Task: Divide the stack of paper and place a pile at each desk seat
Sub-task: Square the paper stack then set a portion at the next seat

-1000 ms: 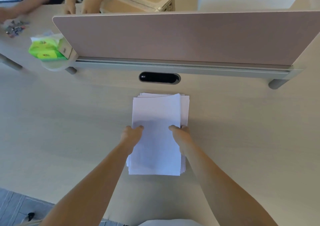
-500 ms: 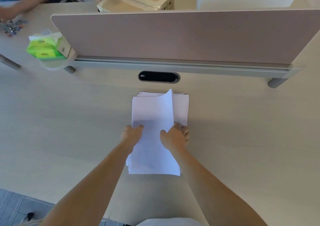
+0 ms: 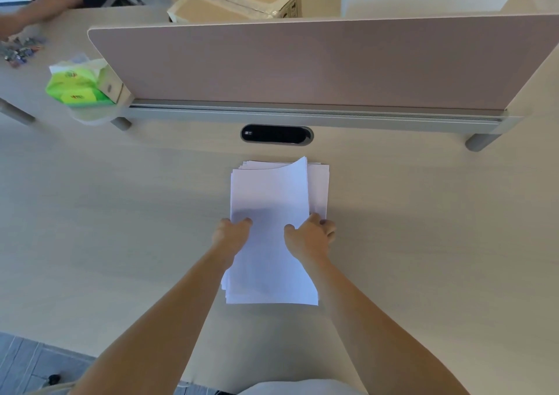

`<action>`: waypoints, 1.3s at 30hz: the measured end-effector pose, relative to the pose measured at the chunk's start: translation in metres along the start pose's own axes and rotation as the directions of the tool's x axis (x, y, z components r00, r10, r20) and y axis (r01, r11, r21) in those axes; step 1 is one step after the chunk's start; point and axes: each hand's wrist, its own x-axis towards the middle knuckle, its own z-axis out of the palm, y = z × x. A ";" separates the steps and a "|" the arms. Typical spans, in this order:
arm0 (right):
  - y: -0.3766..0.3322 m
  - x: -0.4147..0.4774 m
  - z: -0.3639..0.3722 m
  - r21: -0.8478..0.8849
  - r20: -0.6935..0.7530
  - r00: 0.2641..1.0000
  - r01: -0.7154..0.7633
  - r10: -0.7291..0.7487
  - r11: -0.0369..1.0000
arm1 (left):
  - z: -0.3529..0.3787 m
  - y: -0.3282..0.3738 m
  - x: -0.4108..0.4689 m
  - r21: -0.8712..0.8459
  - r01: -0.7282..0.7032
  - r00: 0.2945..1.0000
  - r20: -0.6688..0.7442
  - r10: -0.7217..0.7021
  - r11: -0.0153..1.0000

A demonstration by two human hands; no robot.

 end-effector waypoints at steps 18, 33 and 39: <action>0.007 0.019 -0.020 0.414 0.179 0.983 -0.041 -0.037 0.909 | -0.001 0.003 -0.003 -0.054 -0.024 1.000 -0.009 0.023 0.998; -0.059 -0.061 -0.056 0.614 -0.033 0.777 0.513 -0.629 0.601 | -0.107 0.050 -0.059 -0.526 -0.464 0.877 -0.158 0.454 0.713; -0.097 -0.099 -0.002 0.589 -0.081 0.705 0.605 -0.705 0.537 | -0.166 0.015 -0.075 -0.507 -0.648 0.761 -0.413 0.500 0.568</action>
